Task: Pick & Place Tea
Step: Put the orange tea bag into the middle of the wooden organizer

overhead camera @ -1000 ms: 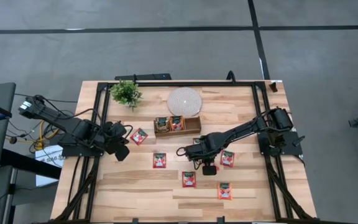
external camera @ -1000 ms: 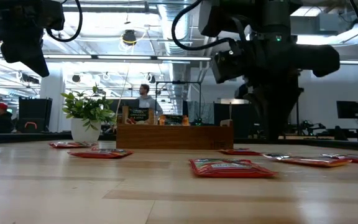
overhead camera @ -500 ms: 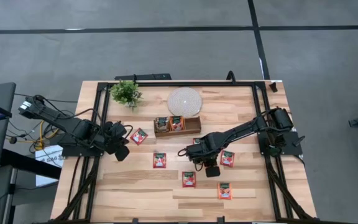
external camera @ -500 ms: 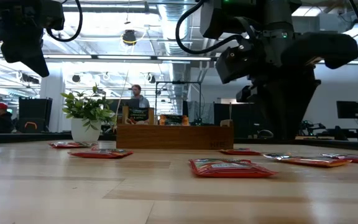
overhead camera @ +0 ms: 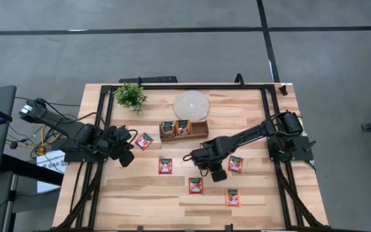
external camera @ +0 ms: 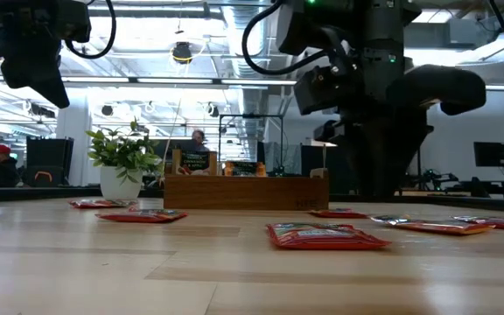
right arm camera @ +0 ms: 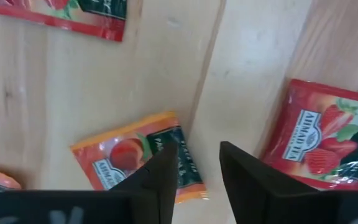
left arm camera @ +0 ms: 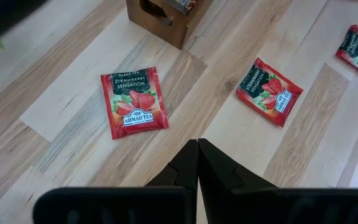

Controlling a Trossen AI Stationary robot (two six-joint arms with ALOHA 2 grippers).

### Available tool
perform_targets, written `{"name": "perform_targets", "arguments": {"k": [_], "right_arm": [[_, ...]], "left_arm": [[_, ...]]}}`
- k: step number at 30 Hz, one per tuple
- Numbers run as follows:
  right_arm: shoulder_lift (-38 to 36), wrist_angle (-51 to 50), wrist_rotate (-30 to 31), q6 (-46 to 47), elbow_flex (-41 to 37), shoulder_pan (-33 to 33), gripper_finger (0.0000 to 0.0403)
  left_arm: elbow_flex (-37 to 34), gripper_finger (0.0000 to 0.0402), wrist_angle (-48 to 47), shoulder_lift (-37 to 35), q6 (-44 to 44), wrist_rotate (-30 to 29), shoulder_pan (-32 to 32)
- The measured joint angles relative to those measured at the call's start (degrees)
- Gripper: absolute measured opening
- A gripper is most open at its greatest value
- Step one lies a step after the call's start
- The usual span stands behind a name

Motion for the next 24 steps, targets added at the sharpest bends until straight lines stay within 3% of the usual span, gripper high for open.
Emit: {"name": "perform_targets", "arguments": {"k": [24], "right_arm": [[0.0,0.78,-1.76,-5.01,-0.73,0.11,0.0108]], "left_arm": [[0.0,0.0,0.19,0.02,-0.2,0.02,0.0]]}}
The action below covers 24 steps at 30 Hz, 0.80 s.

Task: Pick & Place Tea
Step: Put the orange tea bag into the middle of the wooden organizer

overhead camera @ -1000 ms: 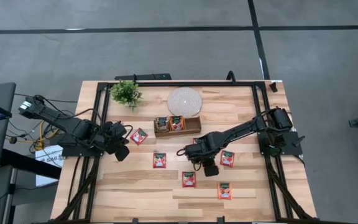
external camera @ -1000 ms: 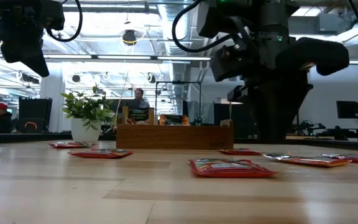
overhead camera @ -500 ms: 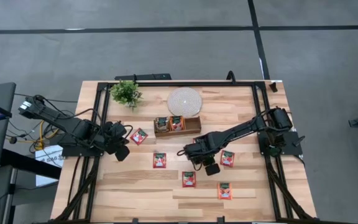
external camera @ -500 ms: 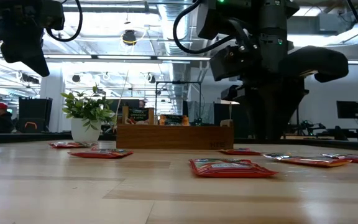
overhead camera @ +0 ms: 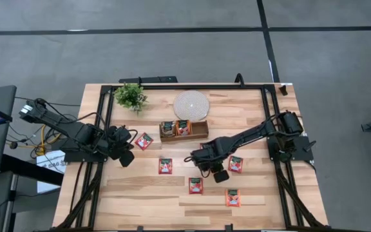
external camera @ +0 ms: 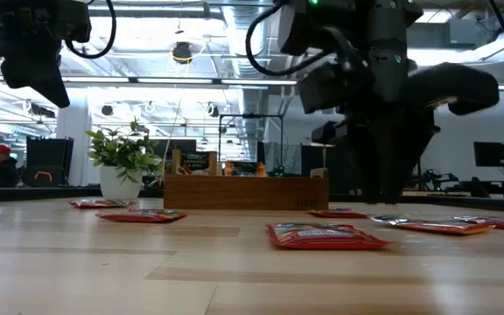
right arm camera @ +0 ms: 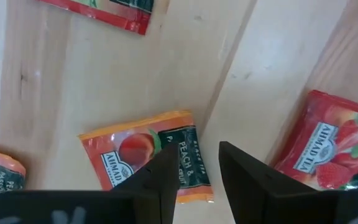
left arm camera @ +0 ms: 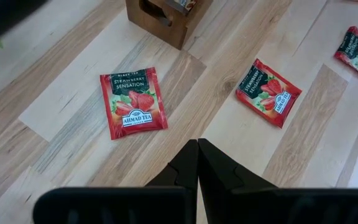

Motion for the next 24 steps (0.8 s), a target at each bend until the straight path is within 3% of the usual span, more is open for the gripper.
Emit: {"name": "perform_targets", "arguments": {"k": [8,14,24], "right_arm": [[-0.46,4.79,0.07,1.56,-6.39,-0.06,0.0108],[-0.33,5.32,0.07,3.45,-7.02,-0.13,0.0103],[-0.07,4.05,0.4,3.47,-5.38,-0.19,0.0036]], "left_arm": [[0.0,0.0,0.02,0.0,0.76,0.0,0.02],[0.0,0.0,0.13,-0.01,0.76,0.0,0.01],[0.0,0.0,0.45,-0.02,0.66,0.0,0.02]]}}
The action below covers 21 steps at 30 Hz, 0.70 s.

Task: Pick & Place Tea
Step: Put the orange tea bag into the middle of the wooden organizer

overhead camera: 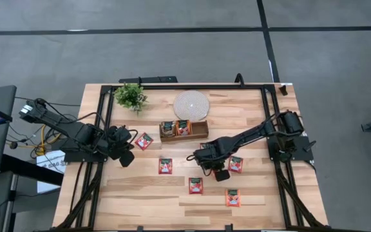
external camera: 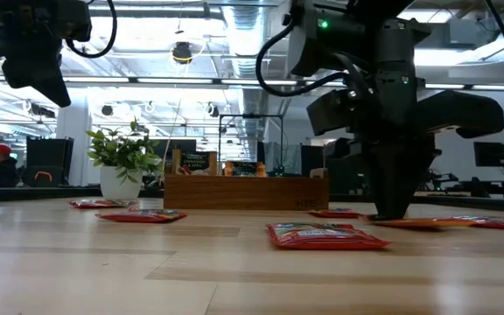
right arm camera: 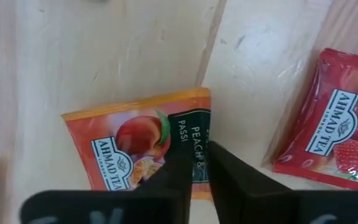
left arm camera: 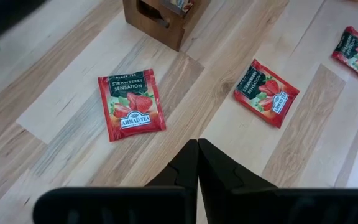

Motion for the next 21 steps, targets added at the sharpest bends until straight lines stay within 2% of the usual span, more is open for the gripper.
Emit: {"name": "perform_targets", "arguments": {"k": [5,13,18,21], "right_arm": [[0.4,-1.51,-0.33,-0.38,2.6,0.1,0.0003],[0.38,-6.16,-0.11,0.21,6.41,0.08,0.0002],[0.29,-11.25,0.5,0.27,11.76,0.06,0.0001],[0.26,-14.76,2.94,0.42,16.71,0.08,0.0001]], "left_arm": [[0.02,0.0,0.18,0.0,-0.25,0.0,0.0],[0.02,0.0,0.18,0.01,-0.86,0.0,0.0],[0.02,0.0,0.18,0.01,-0.86,-0.01,0.0],[0.02,0.0,0.18,0.02,-0.86,0.0,0.0]]}}
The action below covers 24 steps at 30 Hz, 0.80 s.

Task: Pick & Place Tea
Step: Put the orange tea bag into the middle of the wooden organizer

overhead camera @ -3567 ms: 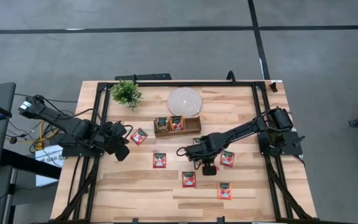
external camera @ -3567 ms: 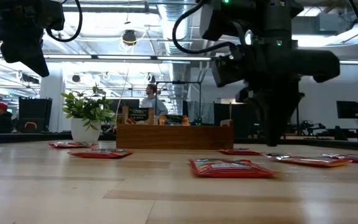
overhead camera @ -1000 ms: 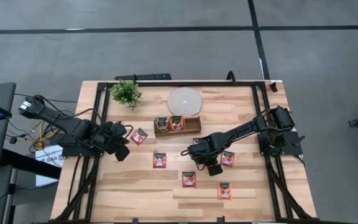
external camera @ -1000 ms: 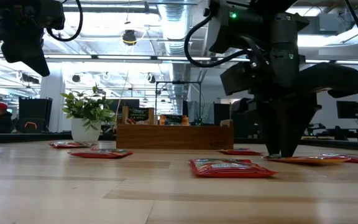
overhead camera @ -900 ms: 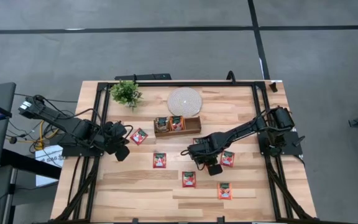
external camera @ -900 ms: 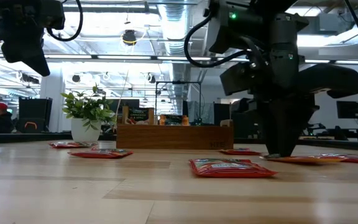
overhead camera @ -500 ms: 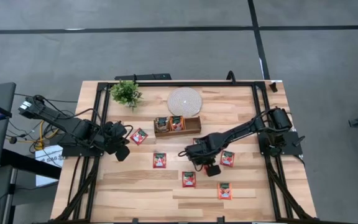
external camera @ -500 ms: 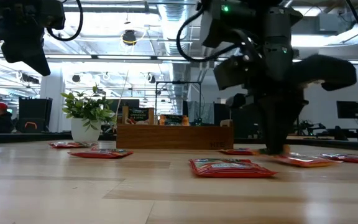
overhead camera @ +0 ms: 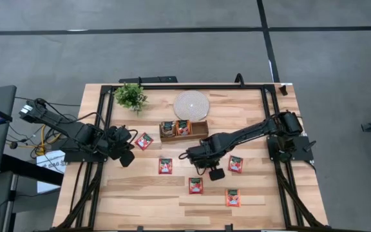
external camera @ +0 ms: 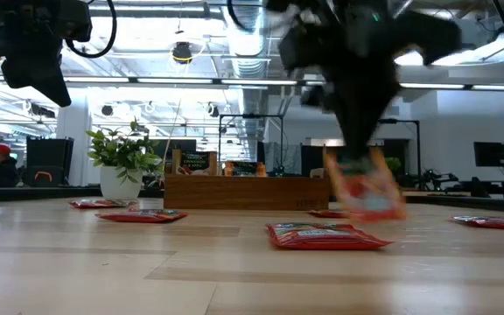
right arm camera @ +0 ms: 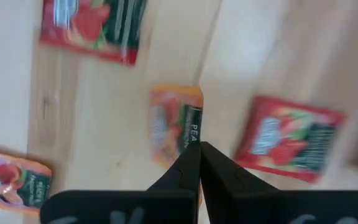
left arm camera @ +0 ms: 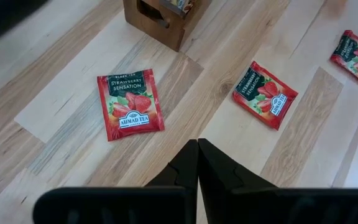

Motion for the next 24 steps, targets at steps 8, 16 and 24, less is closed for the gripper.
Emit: {"name": "perform_targets", "arguments": {"k": [8,16,24], "right_arm": [[-0.15,-2.36,16.54,-1.65,12.13,-2.57,0.0],[-0.15,0.24,19.55,-3.72,14.06,-11.68,0.0],[-0.15,5.14,19.22,-5.48,14.06,-14.38,0.0]], "left_arm": [[0.0,0.0,0.0,0.0,0.0,-0.02,0.0],[0.0,0.0,0.0,0.0,0.0,-0.17,0.0],[0.0,0.0,0.04,0.0,0.46,-1.52,0.0]]}}
